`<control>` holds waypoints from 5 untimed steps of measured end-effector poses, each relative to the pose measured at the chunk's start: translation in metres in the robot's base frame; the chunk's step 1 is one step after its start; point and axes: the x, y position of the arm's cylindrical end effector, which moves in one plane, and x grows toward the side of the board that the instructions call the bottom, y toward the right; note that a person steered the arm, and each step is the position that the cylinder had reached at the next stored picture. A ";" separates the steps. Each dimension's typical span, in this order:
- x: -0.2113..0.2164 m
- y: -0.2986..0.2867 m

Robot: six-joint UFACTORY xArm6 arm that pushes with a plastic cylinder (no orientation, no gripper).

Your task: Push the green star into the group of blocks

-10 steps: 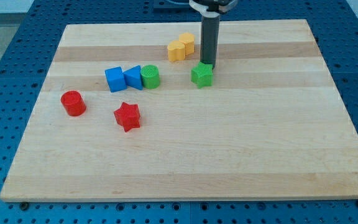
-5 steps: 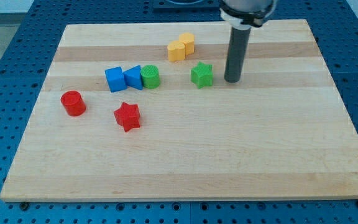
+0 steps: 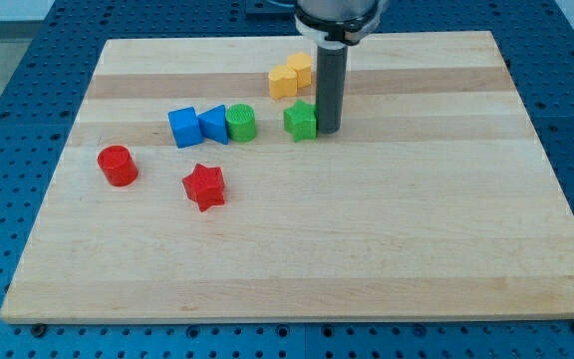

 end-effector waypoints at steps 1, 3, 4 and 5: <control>0.000 -0.013; 0.000 -0.037; 0.000 -0.035; -0.001 0.020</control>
